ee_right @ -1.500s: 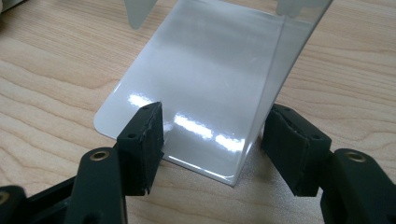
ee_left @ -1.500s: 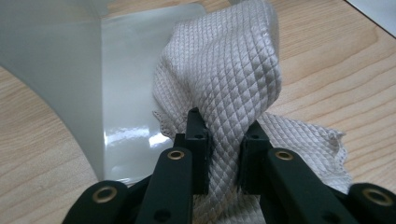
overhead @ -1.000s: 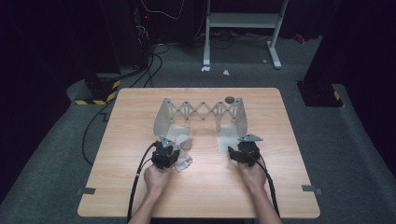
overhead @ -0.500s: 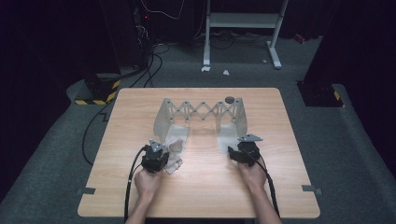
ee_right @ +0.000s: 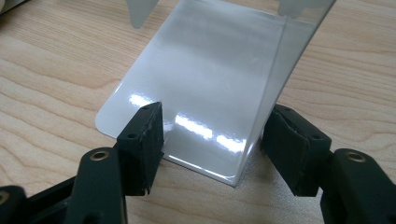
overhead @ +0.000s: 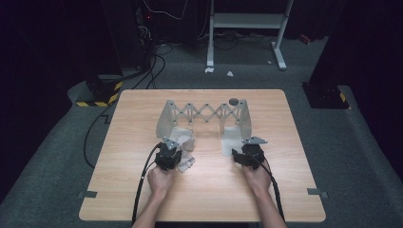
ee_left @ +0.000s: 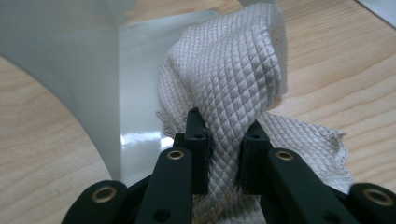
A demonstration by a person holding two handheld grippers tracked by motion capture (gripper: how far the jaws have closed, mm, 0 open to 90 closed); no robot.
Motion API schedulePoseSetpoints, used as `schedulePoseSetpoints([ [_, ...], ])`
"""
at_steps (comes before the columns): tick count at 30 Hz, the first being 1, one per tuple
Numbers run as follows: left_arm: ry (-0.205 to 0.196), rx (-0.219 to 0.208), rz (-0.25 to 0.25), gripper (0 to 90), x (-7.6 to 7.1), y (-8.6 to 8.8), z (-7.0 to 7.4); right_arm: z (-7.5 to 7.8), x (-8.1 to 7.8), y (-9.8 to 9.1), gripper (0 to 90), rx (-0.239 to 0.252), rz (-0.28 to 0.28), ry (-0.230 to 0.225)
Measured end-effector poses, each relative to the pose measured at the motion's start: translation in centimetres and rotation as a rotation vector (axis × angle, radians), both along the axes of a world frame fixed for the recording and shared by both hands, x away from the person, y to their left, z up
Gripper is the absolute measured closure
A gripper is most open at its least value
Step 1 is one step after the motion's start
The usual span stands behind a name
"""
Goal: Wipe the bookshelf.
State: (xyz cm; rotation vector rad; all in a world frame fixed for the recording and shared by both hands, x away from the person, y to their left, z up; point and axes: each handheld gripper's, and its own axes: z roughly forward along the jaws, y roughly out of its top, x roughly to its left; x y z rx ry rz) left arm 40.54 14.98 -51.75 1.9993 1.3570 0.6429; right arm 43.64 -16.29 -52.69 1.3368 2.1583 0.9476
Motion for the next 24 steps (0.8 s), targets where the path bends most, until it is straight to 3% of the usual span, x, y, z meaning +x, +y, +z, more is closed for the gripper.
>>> schedulePoseSetpoints([
  [1,0.003,0.020,-0.001,77.6,0.2,0.1,0.0,0.0,0.0,0.0,38.5,0.000,-0.001,0.000],
  [5,0.008,0.031,0.011,77.7,0.4,0.6,0.1,0.0,0.0,0.0,38.5,0.000,-0.001,0.000],
  [14,0.010,-0.032,0.032,77.6,0.9,0.7,0.0,0.0,0.0,0.0,38.5,0.002,0.002,0.002],
  [19,0.016,-0.005,0.014,77.6,1.8,-0.2,0.3,0.0,0.0,0.0,38.5,0.001,0.001,0.001],
  [24,0.021,0.022,0.034,77.7,2.0,0.2,0.2,0.0,0.0,0.0,38.5,0.001,0.001,0.001],
])
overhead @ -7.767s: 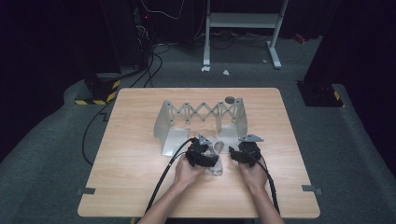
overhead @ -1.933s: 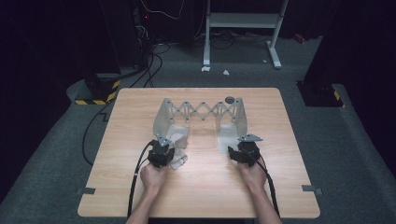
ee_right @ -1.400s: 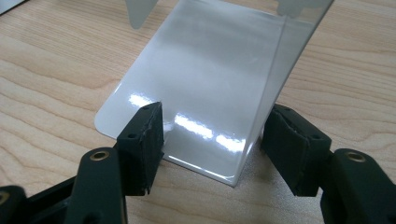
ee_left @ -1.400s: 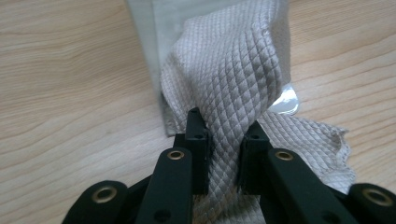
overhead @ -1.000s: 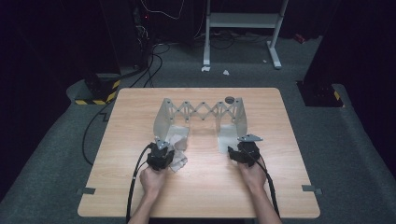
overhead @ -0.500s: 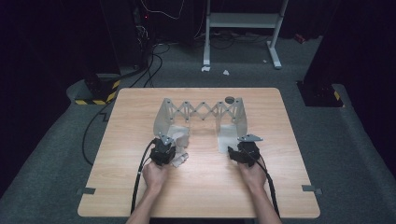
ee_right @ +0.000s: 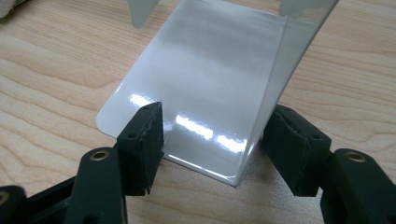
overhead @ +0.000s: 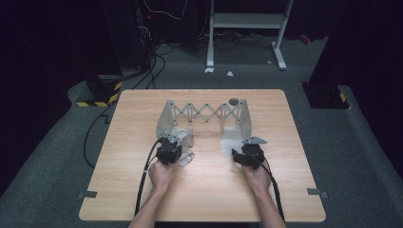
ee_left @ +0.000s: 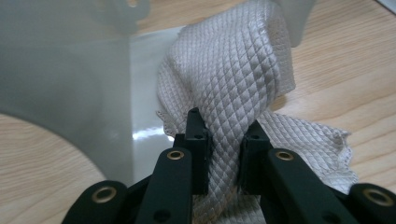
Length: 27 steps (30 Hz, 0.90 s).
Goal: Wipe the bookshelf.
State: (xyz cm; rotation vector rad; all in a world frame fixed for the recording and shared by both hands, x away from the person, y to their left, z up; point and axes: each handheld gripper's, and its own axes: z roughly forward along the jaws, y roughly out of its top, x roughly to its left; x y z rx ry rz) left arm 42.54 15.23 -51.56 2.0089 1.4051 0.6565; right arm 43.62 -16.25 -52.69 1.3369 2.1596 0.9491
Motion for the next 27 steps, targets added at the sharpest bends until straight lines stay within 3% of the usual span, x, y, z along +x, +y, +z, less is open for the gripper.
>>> schedulePoseSetpoints([
  [6,-0.001,0.009,0.021,77.6,0.2,0.7,0.0,0.0,0.0,0.0,38.5,0.001,0.000,0.001],
  [10,-0.003,-0.011,0.020,77.6,0.3,0.5,0.0,0.0,0.0,0.0,38.5,0.000,0.000,0.001],
  [20,0.012,-0.018,-0.032,77.6,1.2,-1.0,0.0,0.0,0.0,0.0,38.5,0.000,0.000,0.001],
  [24,0.017,0.027,-0.029,77.6,1.4,-0.8,0.2,0.0,0.0,0.0,38.5,0.000,0.001,0.000],
  [27,0.022,0.026,-0.018,77.7,1.6,-0.5,0.3,0.0,0.0,0.0,38.5,0.000,0.001,0.000],
])
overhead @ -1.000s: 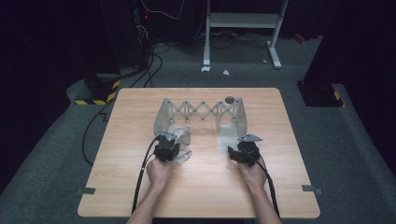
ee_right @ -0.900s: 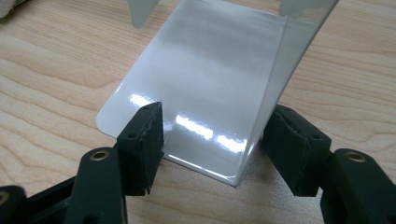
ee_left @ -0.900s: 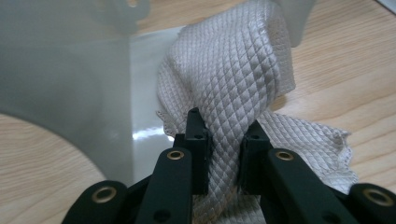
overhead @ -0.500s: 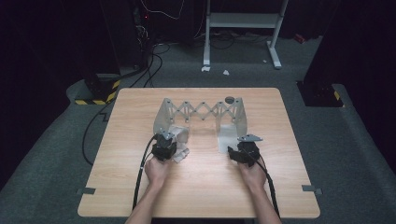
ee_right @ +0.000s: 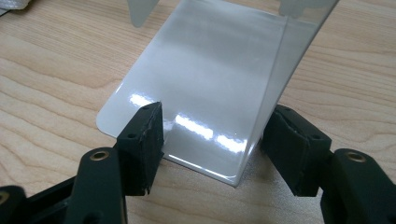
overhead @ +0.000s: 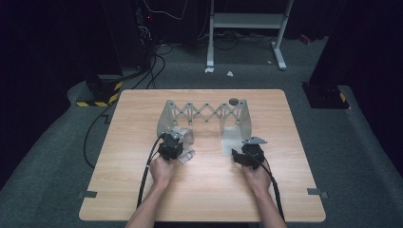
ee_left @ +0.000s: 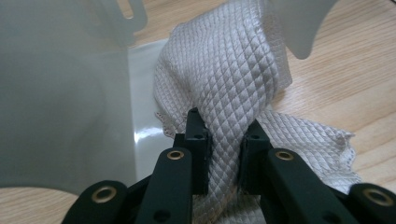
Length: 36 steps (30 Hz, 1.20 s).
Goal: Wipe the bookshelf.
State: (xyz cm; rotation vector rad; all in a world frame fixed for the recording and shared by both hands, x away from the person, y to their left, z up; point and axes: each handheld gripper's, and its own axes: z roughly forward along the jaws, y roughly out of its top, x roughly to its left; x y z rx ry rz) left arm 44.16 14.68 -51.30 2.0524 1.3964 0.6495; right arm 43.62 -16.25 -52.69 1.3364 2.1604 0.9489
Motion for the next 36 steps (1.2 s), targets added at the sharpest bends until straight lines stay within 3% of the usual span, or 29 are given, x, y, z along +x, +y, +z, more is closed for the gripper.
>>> schedulePoseSetpoints([
  [8,0.010,-0.026,-0.013,77.7,0.7,-0.7,0.1,0.0,0.0,0.0,38.4,0.000,0.000,0.000],
  [13,0.014,-0.004,-0.014,77.7,1.2,-1.0,0.2,0.0,0.0,0.0,38.3,0.000,0.000,0.000],
  [20,0.026,0.029,0.033,77.8,1.2,0.1,0.4,0.0,0.0,0.0,38.2,0.001,0.000,0.000],
  [23,0.027,0.024,0.037,77.8,1.2,0.2,0.4,0.0,0.0,0.0,38.2,0.001,0.000,0.000],
  [28,0.024,-0.033,0.010,77.6,1.8,-0.9,0.2,0.0,0.0,0.0,38.2,0.001,0.000,0.000],
  [33,0.014,-0.041,0.012,77.6,2.1,-1.2,0.1,0.0,0.0,0.0,38.2,0.000,0.000,0.000],
  [36,0.022,-0.009,0.052,77.6,2.1,-0.5,0.2,0.0,0.0,0.0,38.2,0.000,0.000,0.000],
])
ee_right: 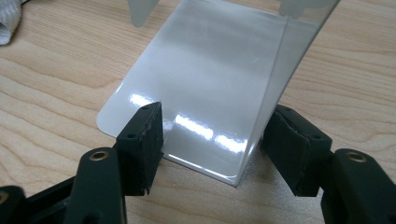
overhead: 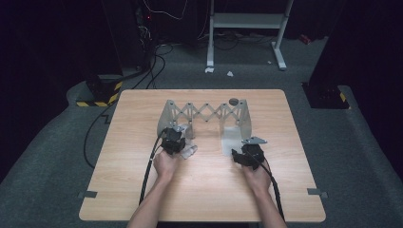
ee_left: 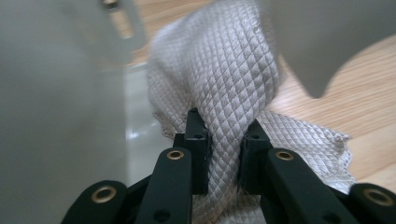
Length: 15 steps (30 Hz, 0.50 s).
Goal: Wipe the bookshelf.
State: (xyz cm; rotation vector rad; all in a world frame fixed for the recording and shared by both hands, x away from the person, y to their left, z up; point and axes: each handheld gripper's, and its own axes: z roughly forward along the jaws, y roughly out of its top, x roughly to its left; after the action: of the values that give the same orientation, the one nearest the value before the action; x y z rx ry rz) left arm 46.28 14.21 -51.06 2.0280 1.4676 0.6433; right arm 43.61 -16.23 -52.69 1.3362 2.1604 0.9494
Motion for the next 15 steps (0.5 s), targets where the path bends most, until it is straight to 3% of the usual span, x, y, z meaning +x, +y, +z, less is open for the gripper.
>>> schedulePoseSetpoints([
  [4,0.002,0.016,0.022,77.7,0.0,0.5,0.1,0.0,0.0,0.0,38.2,0.000,0.000,0.000],
  [12,-0.022,-0.053,-0.004,77.5,0.8,-0.9,-0.3,0.0,0.0,0.0,38.2,0.000,-0.001,0.000],
  [15,-0.019,-0.020,-0.003,77.5,1.3,-1.2,-0.1,0.0,0.0,0.0,38.2,0.000,-0.001,0.000],
])
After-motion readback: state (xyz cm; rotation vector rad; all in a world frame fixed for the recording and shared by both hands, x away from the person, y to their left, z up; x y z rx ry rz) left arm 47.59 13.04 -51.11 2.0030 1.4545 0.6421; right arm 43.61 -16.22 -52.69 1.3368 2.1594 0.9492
